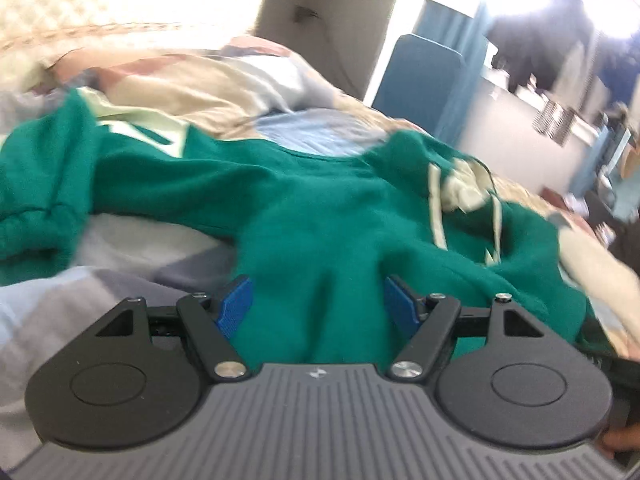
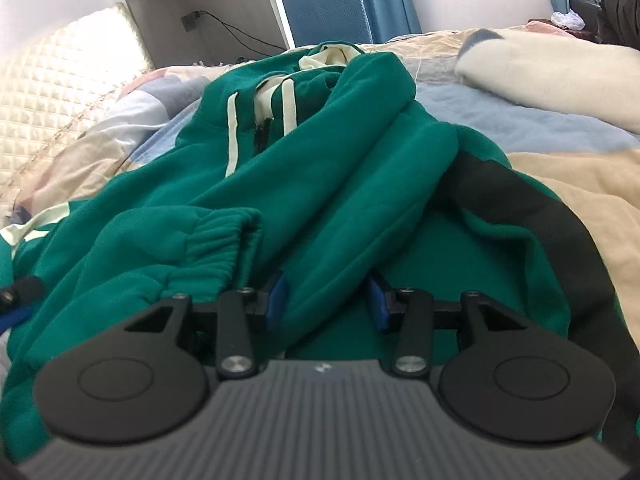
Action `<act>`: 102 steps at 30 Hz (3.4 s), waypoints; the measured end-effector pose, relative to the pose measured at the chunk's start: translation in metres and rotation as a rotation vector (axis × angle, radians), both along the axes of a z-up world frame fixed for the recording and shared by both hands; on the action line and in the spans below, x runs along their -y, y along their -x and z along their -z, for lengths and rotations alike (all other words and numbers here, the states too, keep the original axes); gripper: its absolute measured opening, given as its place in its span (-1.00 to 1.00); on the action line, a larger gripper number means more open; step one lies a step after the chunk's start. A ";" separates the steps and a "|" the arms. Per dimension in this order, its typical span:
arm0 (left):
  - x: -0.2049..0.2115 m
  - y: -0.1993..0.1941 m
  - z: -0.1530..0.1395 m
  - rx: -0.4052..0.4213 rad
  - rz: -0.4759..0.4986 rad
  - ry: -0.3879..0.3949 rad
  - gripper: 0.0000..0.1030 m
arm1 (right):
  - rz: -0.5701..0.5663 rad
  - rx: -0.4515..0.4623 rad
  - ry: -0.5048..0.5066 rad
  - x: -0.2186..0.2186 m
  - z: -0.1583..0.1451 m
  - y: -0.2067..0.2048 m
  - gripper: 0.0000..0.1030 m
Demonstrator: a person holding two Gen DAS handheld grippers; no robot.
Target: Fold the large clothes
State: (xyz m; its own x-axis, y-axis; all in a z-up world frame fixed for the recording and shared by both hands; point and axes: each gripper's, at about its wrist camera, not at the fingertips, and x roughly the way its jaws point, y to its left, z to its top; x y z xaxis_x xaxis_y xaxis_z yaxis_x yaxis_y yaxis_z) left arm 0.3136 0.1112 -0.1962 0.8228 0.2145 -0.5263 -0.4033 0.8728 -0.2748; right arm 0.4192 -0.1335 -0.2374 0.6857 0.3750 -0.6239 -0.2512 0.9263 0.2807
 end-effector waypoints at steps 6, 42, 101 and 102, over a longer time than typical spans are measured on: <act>-0.018 0.008 0.002 -0.014 -0.032 0.081 0.48 | 0.032 -0.023 -0.043 0.005 -0.003 0.001 -0.11; -0.033 -0.004 0.026 -0.178 0.028 0.159 0.46 | -0.206 0.036 -0.175 -0.040 -0.006 0.027 0.45; -0.012 0.014 -0.007 0.169 0.353 0.213 0.47 | 0.032 -0.074 -0.327 0.021 -0.014 -0.091 -0.41; -0.011 0.012 -0.006 0.168 0.351 0.209 0.47 | 0.031 -0.059 -0.312 0.021 -0.019 -0.094 -0.69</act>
State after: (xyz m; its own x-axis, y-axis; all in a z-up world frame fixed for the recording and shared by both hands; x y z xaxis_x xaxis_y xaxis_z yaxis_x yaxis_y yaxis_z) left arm 0.3016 0.1220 -0.1900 0.9045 -0.1901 -0.3818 -0.0271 0.8677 -0.4963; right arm 0.5136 -0.1548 -0.2188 0.6658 0.5340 -0.5212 -0.1984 0.8000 0.5662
